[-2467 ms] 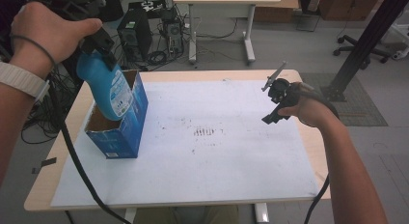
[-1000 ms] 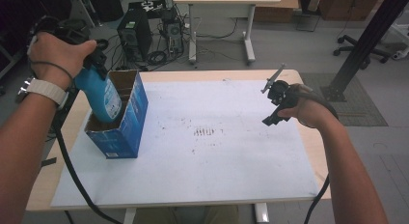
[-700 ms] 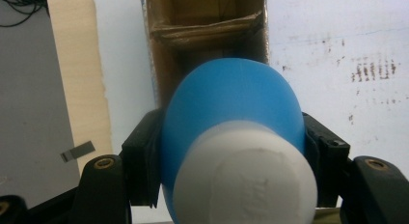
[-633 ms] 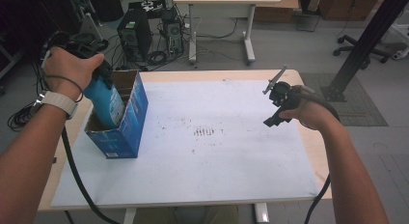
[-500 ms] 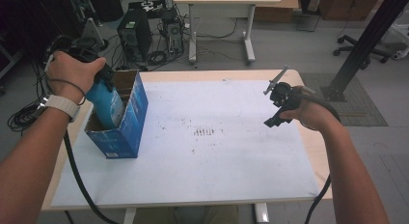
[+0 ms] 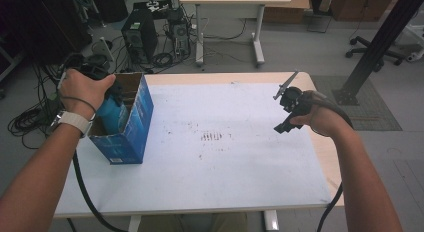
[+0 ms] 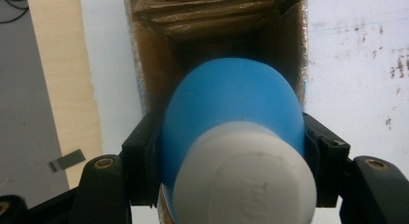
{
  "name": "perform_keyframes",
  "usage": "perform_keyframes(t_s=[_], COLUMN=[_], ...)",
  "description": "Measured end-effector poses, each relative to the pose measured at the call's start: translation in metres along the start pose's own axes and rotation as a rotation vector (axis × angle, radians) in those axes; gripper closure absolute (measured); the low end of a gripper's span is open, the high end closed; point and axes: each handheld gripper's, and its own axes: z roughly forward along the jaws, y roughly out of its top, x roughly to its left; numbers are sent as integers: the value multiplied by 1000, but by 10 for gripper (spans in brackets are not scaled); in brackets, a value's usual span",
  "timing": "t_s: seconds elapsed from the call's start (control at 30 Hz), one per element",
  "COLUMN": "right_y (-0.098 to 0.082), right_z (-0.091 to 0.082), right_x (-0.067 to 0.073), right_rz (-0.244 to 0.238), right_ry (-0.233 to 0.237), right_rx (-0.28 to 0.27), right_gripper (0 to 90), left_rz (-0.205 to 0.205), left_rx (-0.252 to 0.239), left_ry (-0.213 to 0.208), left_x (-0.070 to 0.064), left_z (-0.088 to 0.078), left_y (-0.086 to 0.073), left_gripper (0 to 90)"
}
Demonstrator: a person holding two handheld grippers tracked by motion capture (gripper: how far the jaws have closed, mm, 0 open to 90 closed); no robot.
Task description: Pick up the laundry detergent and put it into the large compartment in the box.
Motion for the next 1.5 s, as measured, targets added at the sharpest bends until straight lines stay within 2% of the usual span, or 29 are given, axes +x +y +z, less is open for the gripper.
perform_keyframes(t_s=[0.6, 0.8, 1.0, 1.5], right_y=[-2, -3, -4, -6], right_z=[5, 5, 7, 9], right_x=[1, 1, 0, 1], right_rz=[3, 5, 8, 13], right_ry=[8, 7, 10, 11], right_rx=[6, 3, 7, 7], right_gripper=[139, 139, 139, 139], left_rz=[11, 20, 16, 33], left_rx=[1, 10, 16, 8], left_ry=[4, 17, 8, 5], left_x=[-3, -3, -2, -1], left_z=[32, 42, 51, 55], left_y=[-3, -3, -4, -4], left_gripper=[372, 372, 372, 371])
